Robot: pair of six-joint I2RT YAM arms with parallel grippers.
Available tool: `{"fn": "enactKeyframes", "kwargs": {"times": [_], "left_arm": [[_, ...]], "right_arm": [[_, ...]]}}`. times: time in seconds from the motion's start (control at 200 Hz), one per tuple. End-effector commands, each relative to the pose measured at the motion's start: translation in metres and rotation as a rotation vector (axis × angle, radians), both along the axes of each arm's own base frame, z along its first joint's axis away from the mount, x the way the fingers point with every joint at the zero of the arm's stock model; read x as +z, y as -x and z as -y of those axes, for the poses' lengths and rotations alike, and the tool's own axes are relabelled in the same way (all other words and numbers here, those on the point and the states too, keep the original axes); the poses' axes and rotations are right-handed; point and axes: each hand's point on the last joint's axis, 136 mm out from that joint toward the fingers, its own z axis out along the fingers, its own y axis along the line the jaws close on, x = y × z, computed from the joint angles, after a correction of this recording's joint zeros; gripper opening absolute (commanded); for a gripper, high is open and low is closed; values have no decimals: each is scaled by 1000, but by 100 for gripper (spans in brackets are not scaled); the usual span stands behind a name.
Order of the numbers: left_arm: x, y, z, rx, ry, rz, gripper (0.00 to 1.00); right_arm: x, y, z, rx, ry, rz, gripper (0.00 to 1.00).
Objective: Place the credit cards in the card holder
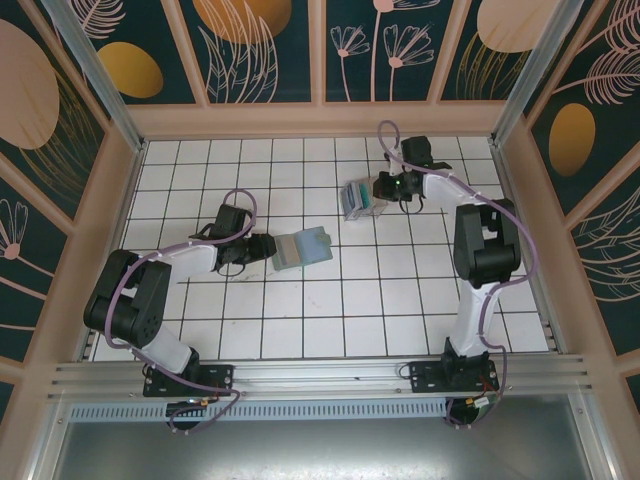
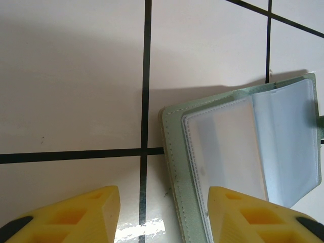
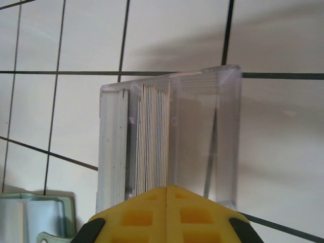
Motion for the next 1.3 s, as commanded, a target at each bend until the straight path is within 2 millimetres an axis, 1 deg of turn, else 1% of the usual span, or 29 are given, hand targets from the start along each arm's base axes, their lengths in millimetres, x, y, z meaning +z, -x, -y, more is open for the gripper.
{"fn": "enactKeyframes", "kwargs": {"times": [0.0, 0.17, 0.235, 0.315, 0.4, 0.465, 0.52, 0.566, 0.651, 0.741, 0.821, 0.911, 1.001, 1.111, 1.181, 1.296], "left_arm": [[1, -3, 0, -2, 3, 15, 50], [3, -3, 0, -2, 4, 17, 50], [4, -4, 0, -5, 1, 22, 50], [5, -3, 0, -10, -4, 22, 50], [7, -1, -1, -8, -6, 20, 51], [9, 0, -1, -11, -1, 28, 52], [12, 2, -1, -12, 5, 39, 53], [13, 3, -3, -9, 3, 43, 53], [13, 4, -1, -12, 13, 36, 53], [10, 6, 4, -29, 39, 22, 53], [7, 7, 5, -33, 40, 14, 52], [4, 7, 7, -45, 44, 0, 51], [2, 5, 9, -51, 48, -4, 49], [-3, 4, 10, -53, 45, -16, 45], [-5, 4, 11, -54, 48, -21, 42], [-10, 3, 10, -54, 34, -29, 40]], "right_arm": [[30, 0, 10, -42, 78, 82, 0], [46, 4, 21, -104, 153, 160, 0], [54, 9, 21, -109, 147, 184, 0], [64, 19, 14, -91, 125, 211, 0], [74, 33, 0, -47, 107, 236, 0], [76, 44, -12, -19, 112, 249, 0], [76, 56, -28, 18, 104, 253, 0], [75, 67, -43, 59, 66, 247, 0], [69, 89, -76, 135, -71, 197, 0], [63, 118, -116, 248, -233, 136, 0], [52, 131, -136, 298, -294, 87, 0], [36, 138, -149, 329, -357, 7, 0], [19, 139, -153, 344, -359, -46, 0], [2, 145, -162, 389, -399, -124, 0], [-6, 151, -166, 415, -416, -159, 0], [-15, 152, -167, 416, -415, -169, 0]]}}
